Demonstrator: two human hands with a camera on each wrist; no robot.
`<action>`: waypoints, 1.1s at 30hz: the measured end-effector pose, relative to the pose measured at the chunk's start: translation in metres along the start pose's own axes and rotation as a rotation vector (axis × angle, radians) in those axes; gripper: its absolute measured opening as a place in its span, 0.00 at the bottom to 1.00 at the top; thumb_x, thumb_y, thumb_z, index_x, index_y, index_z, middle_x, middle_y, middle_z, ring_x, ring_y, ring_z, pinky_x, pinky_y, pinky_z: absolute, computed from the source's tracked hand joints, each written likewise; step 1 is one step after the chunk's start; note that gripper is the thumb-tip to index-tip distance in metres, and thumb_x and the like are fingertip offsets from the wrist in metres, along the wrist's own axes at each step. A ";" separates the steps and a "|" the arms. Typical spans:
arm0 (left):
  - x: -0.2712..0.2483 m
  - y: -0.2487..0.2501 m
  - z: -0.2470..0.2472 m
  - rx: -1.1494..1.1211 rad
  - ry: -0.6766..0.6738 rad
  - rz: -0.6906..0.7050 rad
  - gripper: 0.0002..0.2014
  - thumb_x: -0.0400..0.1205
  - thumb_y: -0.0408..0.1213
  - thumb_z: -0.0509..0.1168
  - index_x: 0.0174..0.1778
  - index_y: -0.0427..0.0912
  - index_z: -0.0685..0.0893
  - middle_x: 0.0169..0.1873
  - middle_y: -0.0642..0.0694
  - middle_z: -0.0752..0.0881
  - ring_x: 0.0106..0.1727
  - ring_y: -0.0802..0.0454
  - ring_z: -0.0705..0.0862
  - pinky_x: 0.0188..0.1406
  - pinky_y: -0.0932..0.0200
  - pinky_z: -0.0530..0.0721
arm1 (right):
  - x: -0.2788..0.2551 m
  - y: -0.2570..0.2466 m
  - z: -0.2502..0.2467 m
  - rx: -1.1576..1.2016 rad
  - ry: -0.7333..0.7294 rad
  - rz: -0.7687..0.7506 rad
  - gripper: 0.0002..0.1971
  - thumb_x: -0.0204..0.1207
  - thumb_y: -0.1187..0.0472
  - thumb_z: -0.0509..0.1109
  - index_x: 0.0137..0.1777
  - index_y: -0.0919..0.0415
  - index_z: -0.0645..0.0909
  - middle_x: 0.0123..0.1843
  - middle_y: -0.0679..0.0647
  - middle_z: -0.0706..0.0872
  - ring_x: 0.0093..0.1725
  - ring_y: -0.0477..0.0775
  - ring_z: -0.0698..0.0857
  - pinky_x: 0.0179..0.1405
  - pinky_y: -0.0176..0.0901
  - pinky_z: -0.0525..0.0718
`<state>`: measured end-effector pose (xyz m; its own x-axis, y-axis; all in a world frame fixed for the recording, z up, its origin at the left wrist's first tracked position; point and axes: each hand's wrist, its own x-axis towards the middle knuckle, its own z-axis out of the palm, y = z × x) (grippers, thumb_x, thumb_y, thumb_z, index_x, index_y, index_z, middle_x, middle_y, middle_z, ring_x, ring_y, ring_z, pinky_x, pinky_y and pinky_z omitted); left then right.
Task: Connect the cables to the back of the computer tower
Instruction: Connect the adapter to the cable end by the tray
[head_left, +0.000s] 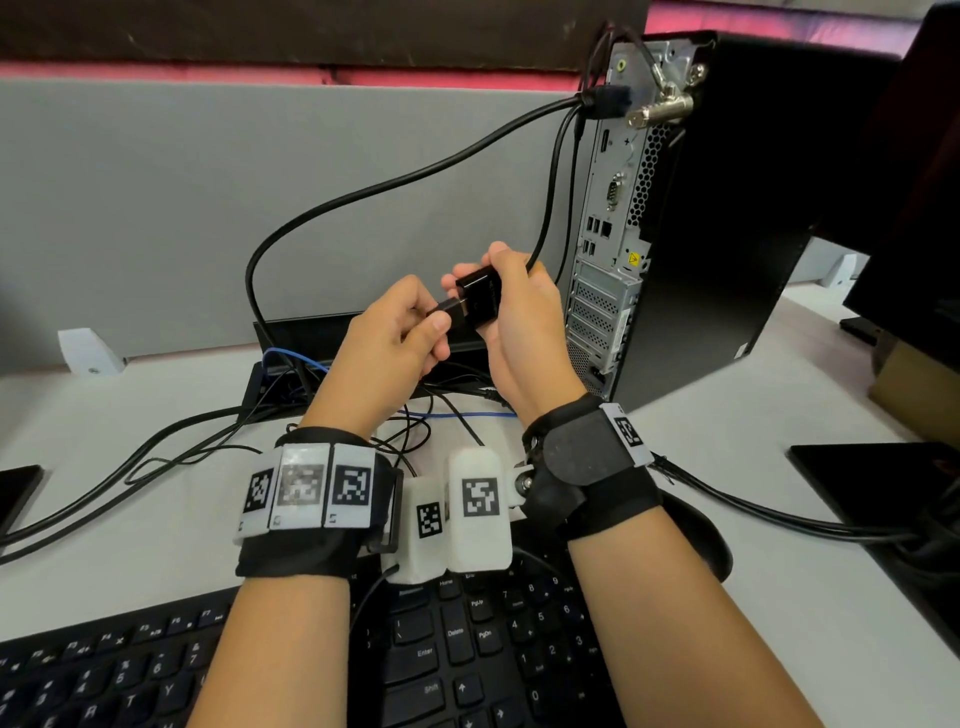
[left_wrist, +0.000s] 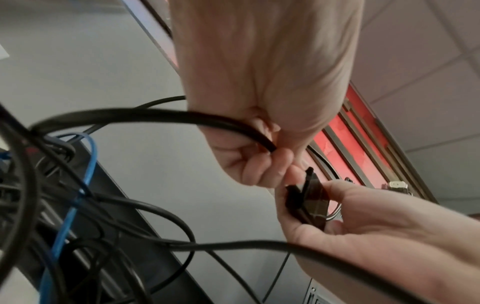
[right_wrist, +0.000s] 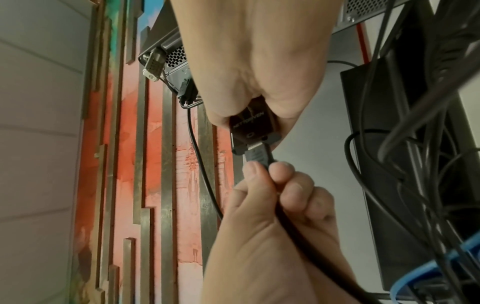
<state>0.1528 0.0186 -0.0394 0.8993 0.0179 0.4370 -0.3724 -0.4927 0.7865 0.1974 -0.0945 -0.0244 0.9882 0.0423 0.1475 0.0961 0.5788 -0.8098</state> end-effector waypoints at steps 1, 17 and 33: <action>0.000 0.000 -0.001 0.003 0.009 -0.001 0.07 0.85 0.33 0.57 0.41 0.43 0.73 0.27 0.53 0.81 0.26 0.61 0.75 0.32 0.67 0.76 | 0.000 0.001 0.000 0.000 -0.006 -0.001 0.07 0.85 0.62 0.60 0.44 0.60 0.71 0.35 0.57 0.84 0.33 0.52 0.87 0.44 0.48 0.85; 0.000 0.027 -0.001 0.279 0.248 0.030 0.11 0.77 0.36 0.69 0.46 0.47 0.72 0.48 0.49 0.78 0.49 0.53 0.76 0.40 0.65 0.69 | 0.000 -0.023 -0.010 -0.569 -0.231 0.048 0.12 0.82 0.50 0.65 0.51 0.58 0.80 0.45 0.53 0.86 0.48 0.53 0.87 0.56 0.53 0.86; -0.005 0.003 0.034 0.590 -0.684 -0.492 0.35 0.74 0.49 0.71 0.77 0.61 0.64 0.69 0.45 0.79 0.67 0.47 0.80 0.70 0.46 0.76 | -0.012 -0.099 -0.088 -0.989 -0.432 0.510 0.22 0.81 0.52 0.66 0.73 0.57 0.75 0.55 0.64 0.90 0.55 0.65 0.91 0.56 0.58 0.88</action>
<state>0.1549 -0.0127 -0.0544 0.9287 -0.0752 -0.3632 0.0787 -0.9170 0.3911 0.1869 -0.2238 0.0045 0.8354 0.4649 -0.2932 -0.0585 -0.4551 -0.8885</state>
